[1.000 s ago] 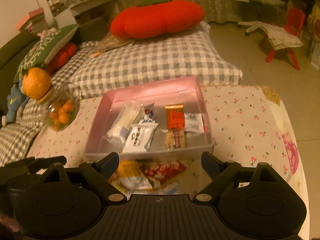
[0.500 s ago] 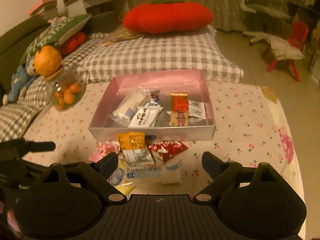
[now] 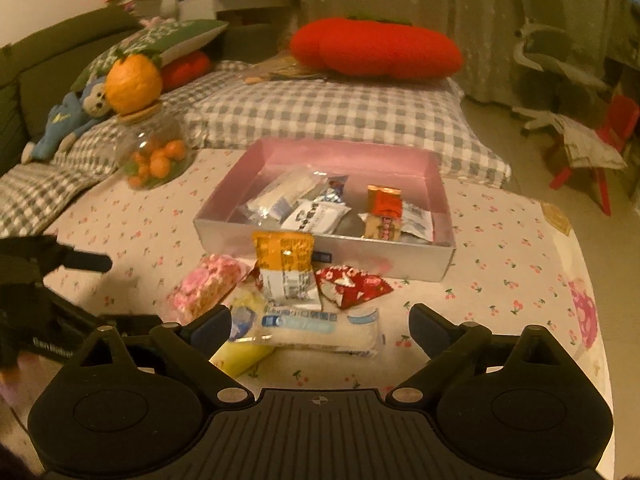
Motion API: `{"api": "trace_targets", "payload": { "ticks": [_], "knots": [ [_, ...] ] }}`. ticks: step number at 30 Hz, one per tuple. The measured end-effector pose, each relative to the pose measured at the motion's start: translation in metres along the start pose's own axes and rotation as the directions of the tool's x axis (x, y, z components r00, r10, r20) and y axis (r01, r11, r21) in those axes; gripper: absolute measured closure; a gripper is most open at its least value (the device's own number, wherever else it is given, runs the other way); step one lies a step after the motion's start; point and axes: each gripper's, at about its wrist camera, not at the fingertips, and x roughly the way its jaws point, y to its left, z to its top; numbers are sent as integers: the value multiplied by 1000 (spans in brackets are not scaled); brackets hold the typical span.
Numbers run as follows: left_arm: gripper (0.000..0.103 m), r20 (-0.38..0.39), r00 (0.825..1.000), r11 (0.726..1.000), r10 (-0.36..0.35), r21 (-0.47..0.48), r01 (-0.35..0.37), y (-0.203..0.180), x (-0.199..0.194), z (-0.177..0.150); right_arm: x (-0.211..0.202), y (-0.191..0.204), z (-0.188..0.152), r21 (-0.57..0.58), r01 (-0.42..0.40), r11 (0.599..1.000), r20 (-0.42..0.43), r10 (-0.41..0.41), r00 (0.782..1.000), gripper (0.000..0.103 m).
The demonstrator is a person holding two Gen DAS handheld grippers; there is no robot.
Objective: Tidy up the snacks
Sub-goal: 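Move both tools back from the box to the remaining snacks, then grasp the pink packet with the left tool while the right tool grasps the yellow packet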
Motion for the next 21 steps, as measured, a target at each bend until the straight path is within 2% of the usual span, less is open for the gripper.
{"api": "trace_targets", "payload": {
  "ticks": [8, 10, 15, 21],
  "knots": [
    [1, 4, 1000, 1000, -13, -7, 13, 2, 10, -1, 7, 10, -22, -90, -21, 996, -25, 19, 1000, 6],
    [4, 0, 1000, 1000, -14, -27, 14, 3, 14, 3, 9, 14, -26, -109, -23, 994, -35, 19, 999, 6],
    [26, -36, 998, 991, -46, -125, 41, 6, 28, 10, 11, 20, -30, -121, -43, 992, -56, 36, 998, 6],
    [47, -70, 994, 975, -82, -211, 66, 8, 40, 13, 24, 27, -32, -32, -85, 996, -105, 82, 991, 6]
  ]
}}
